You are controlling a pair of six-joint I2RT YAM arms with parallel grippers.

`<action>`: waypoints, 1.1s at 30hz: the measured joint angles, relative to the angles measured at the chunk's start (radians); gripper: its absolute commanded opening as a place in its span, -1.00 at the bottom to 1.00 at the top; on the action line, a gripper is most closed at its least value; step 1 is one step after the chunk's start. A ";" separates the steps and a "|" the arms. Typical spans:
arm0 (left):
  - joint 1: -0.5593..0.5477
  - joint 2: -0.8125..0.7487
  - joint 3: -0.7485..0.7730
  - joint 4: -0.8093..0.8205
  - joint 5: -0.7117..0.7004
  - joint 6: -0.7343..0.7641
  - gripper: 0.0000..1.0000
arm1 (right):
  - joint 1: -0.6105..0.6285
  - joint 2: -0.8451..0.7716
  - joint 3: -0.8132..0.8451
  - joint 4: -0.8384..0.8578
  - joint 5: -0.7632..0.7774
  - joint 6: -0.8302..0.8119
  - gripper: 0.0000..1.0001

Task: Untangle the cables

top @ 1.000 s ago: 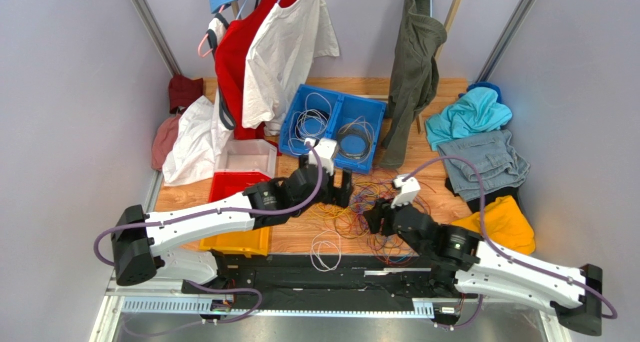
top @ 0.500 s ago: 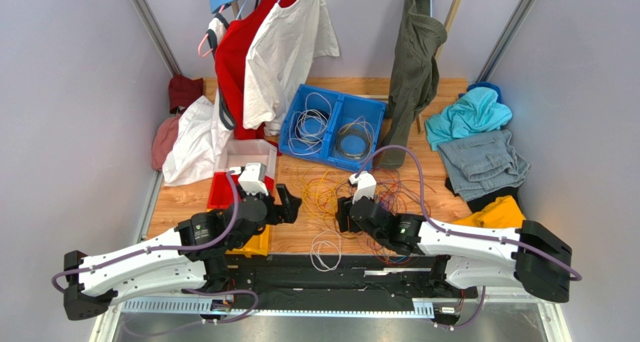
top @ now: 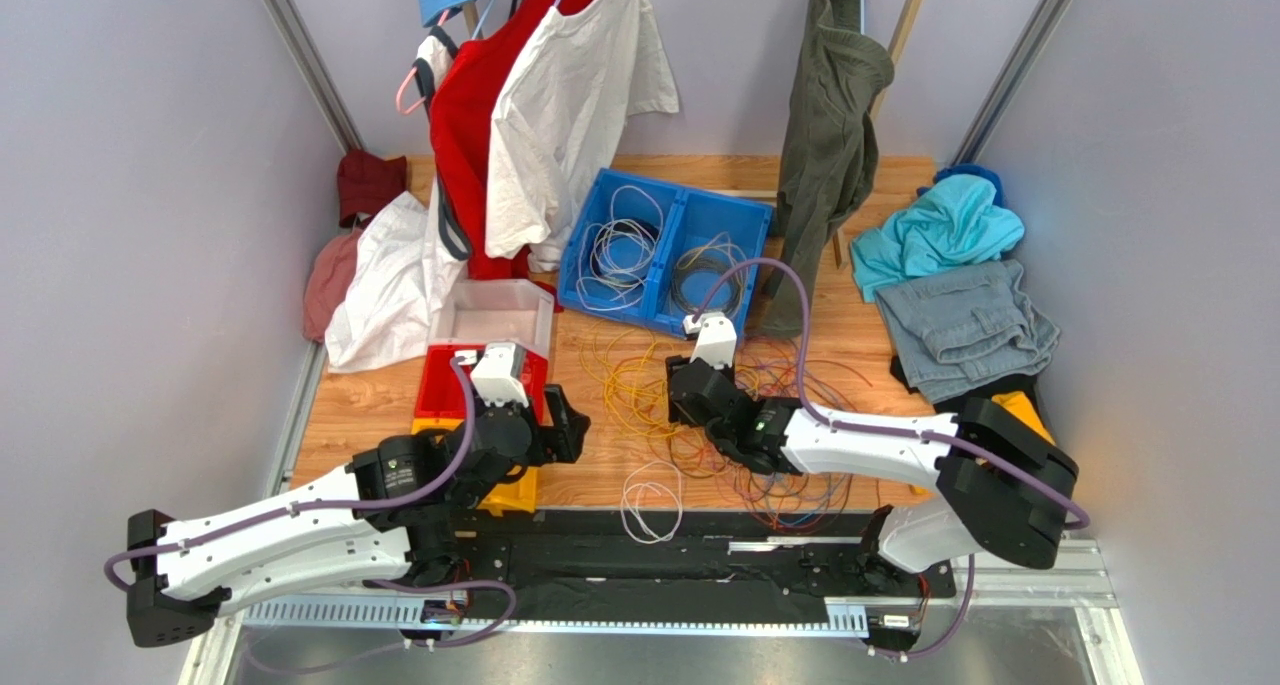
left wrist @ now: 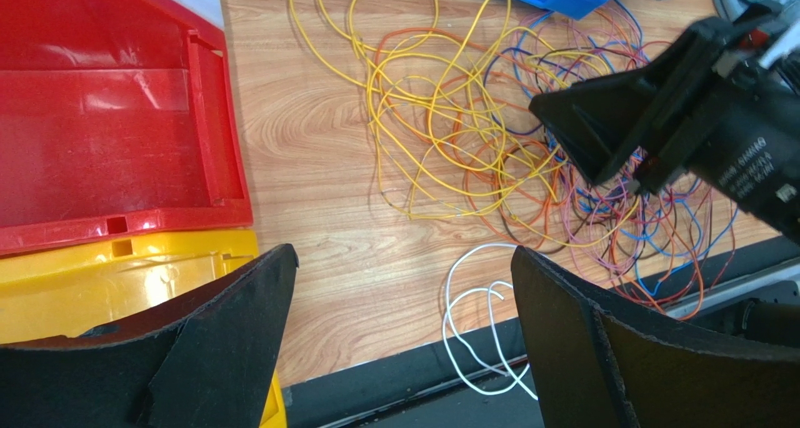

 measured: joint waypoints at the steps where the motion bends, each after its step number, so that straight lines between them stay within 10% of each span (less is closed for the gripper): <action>1: 0.000 -0.003 -0.002 0.000 0.000 0.000 0.86 | -0.011 0.010 0.007 -0.002 0.000 -0.001 -0.22; 7: 0.000 -0.011 -0.011 -0.001 0.000 0.000 0.86 | -0.053 0.050 0.026 -0.018 -0.002 -0.005 -1.00; 15: 0.000 -0.038 -0.034 0.009 -0.005 0.001 0.86 | -0.036 -0.199 0.103 -0.193 -0.051 -0.061 -1.00; 22: 0.000 -0.170 -0.106 0.088 -0.017 0.033 0.86 | -0.014 -0.510 0.554 -0.299 -0.131 -0.183 -1.00; 33: 0.000 -0.126 -0.113 0.466 0.088 0.257 0.98 | -0.014 -0.502 1.056 -0.504 -0.283 -0.239 -1.00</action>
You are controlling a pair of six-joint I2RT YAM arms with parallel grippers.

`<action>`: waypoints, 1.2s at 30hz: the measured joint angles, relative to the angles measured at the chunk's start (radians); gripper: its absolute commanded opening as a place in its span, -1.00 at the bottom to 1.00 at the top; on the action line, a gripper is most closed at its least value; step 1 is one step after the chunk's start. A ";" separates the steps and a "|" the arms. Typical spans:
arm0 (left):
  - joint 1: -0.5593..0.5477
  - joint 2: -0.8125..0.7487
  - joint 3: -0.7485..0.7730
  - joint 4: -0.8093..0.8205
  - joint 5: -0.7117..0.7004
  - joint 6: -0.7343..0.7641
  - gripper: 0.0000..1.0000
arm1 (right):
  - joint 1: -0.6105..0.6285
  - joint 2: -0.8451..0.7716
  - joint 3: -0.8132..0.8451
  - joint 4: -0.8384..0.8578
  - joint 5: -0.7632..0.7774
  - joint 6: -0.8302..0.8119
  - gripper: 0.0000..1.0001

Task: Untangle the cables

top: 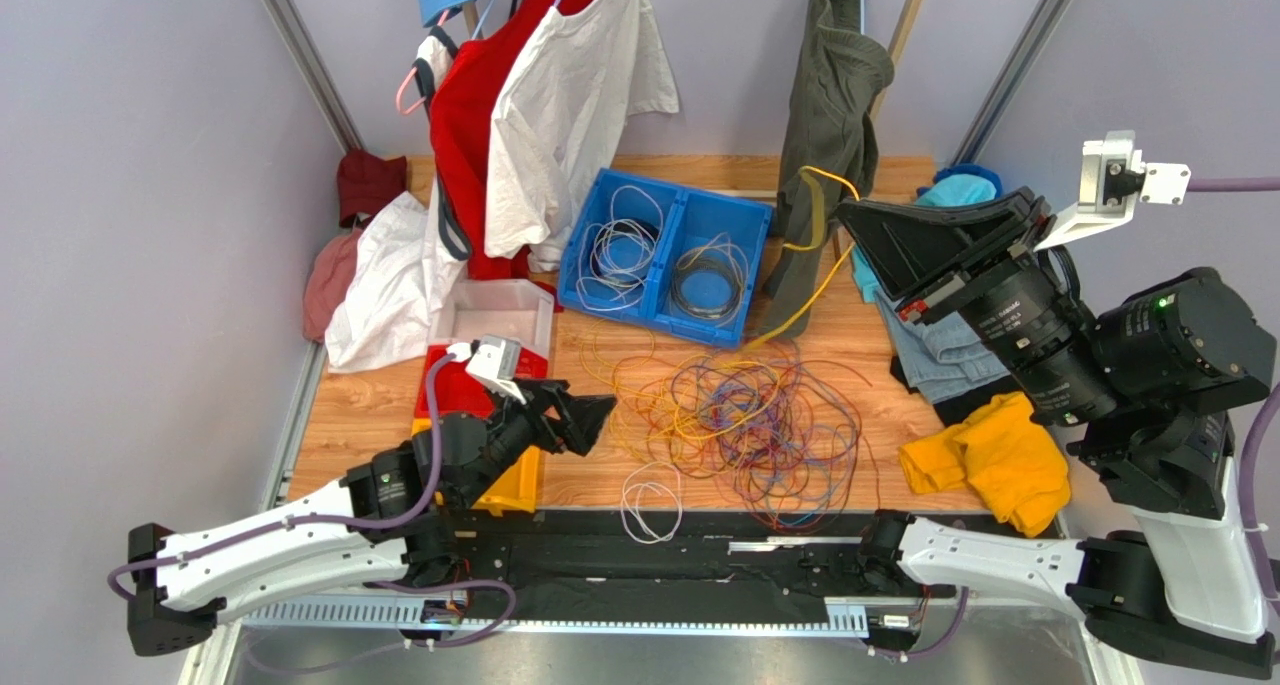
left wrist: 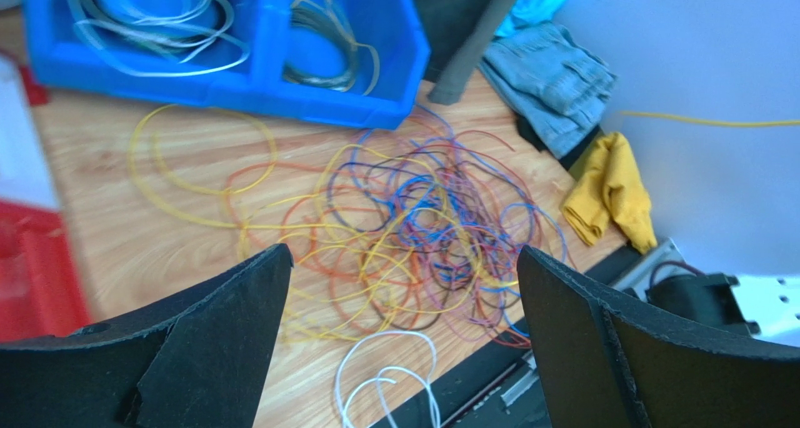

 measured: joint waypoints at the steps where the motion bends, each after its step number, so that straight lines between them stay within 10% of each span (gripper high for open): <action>1: 0.000 0.024 0.000 0.044 0.015 0.019 0.98 | 0.000 0.010 0.018 -0.013 -0.011 0.000 -1.00; 19: -0.001 0.481 -0.048 0.666 0.539 0.276 0.86 | 0.000 0.060 0.134 -0.172 -0.096 0.003 -1.00; 36: -0.012 0.848 -0.034 0.793 0.493 0.308 0.72 | 0.000 0.042 0.133 -0.183 -0.105 0.009 -1.00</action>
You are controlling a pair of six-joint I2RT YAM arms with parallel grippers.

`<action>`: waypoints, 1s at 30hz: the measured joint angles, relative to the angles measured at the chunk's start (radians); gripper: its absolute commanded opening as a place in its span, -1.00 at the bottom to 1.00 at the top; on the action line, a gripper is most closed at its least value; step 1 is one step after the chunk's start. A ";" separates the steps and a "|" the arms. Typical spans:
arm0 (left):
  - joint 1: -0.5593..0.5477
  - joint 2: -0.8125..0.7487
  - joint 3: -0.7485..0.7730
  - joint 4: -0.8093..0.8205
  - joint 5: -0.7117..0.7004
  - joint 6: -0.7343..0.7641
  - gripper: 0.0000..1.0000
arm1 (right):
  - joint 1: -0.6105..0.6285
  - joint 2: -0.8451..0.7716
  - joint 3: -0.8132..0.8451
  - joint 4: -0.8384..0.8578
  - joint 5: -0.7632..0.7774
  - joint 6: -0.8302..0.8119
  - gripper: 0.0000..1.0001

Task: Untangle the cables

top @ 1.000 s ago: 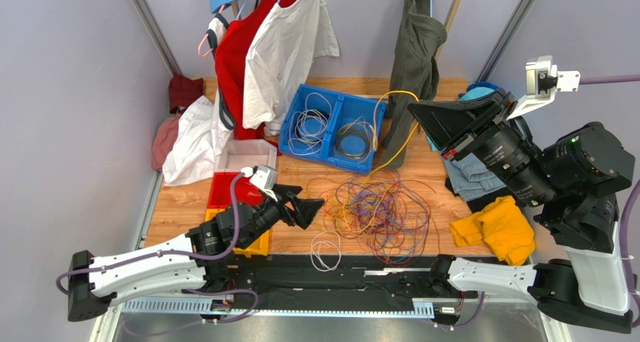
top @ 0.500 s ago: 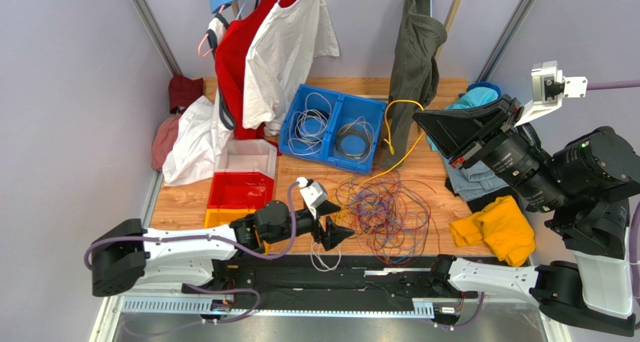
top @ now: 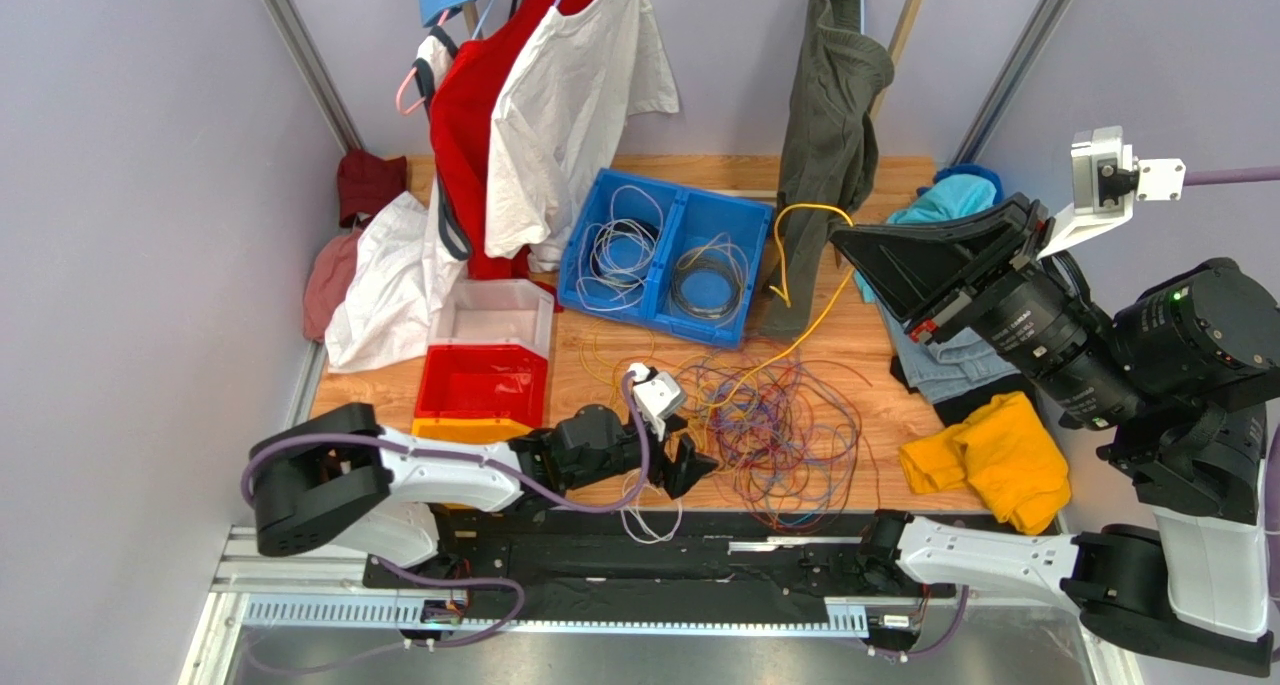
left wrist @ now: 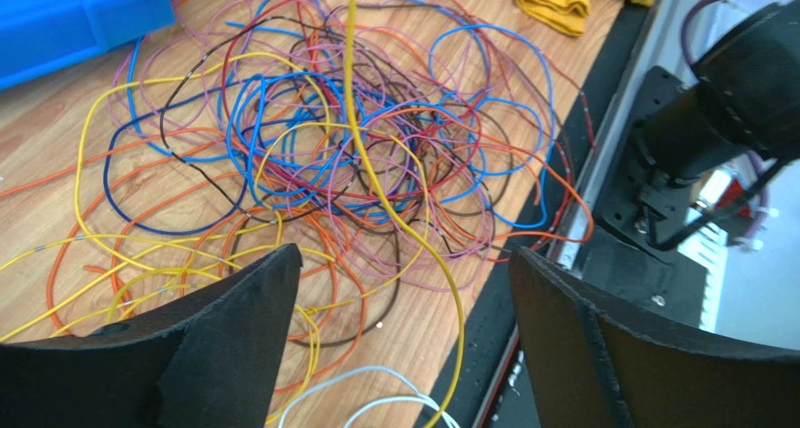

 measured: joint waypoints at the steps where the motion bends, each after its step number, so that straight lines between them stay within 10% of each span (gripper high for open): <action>1: 0.000 0.026 0.008 0.010 -0.003 0.000 0.68 | 0.000 -0.001 0.000 0.000 0.000 0.000 -1.00; 4: 0.000 0.115 0.033 0.056 -0.004 -0.005 0.44 | 0.000 -0.006 0.000 0.000 -0.002 0.000 -1.00; 8: 0.000 0.222 0.058 0.123 0.011 -0.027 -1.00 | 0.000 -0.015 -0.002 0.000 -0.003 0.001 -1.00; 15: -0.001 0.163 0.056 0.084 0.007 -0.070 -1.00 | 0.000 -0.056 -0.061 -0.003 0.013 0.000 -1.00; 30: -0.001 -0.621 0.310 -0.990 -0.165 -0.171 -1.00 | 0.000 -0.495 -0.776 0.068 0.355 0.096 -1.00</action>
